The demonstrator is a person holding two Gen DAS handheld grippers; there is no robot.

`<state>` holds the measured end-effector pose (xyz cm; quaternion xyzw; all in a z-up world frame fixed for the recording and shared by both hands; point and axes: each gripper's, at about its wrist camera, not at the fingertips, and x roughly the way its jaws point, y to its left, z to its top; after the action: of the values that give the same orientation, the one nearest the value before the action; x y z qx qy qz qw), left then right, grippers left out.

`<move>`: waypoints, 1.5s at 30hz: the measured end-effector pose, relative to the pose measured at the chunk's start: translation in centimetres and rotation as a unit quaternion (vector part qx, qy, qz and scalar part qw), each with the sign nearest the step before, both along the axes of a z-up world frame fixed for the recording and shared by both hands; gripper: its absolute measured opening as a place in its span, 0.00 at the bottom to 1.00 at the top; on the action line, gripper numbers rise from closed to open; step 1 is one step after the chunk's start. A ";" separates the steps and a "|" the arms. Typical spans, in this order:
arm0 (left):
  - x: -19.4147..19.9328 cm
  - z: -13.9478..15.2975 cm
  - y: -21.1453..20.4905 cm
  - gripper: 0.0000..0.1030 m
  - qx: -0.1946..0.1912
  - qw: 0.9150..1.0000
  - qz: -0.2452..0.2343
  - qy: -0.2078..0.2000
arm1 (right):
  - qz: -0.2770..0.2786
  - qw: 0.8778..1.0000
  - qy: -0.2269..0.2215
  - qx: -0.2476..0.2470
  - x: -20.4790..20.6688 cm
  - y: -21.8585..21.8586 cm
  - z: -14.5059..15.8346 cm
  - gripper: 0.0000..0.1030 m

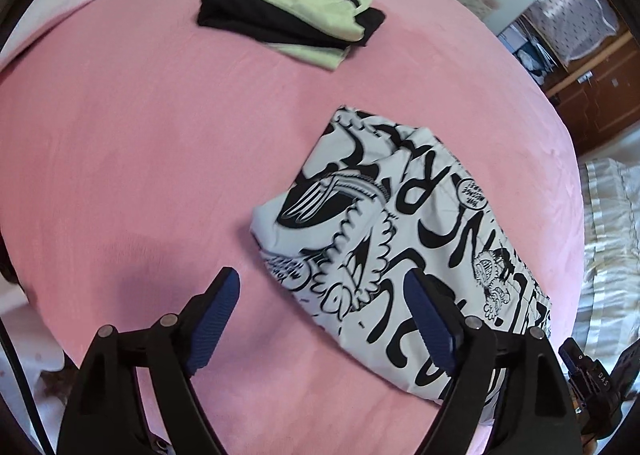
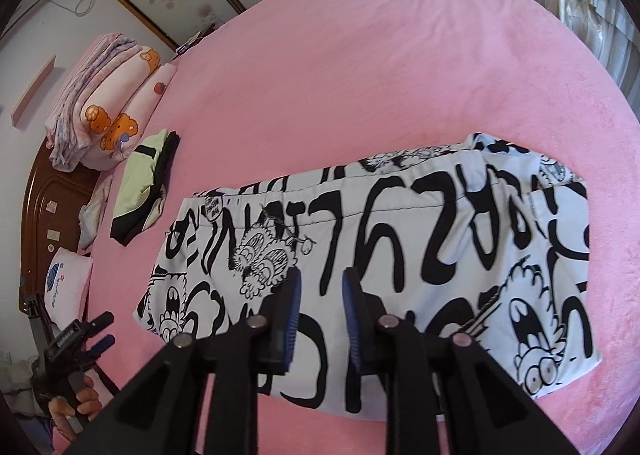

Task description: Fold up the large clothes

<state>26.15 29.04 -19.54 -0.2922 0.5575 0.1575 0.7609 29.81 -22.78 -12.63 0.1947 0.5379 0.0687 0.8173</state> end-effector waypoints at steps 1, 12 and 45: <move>-0.3 -0.6 0.2 0.85 -0.008 1.000 0.007 0.005 | 0.004 1.000 0.002 0.002 0.1 0.4 -0.2 0.22; -0.9 -7.4 2.0 0.90 -0.135 0.990 0.049 0.002 | 0.033 0.999 0.026 0.011 1.7 5.5 -2.5 0.22; 5.8 -16.3 1.2 0.89 -0.189 0.982 -0.010 -0.024 | -0.021 0.987 0.144 -0.073 1.8 8.1 -12.5 0.02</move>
<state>31.98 30.26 -35.80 -0.4285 0.5620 0.0344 0.7067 31.60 -14.63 -25.18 0.1535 0.6492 -0.0170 0.7447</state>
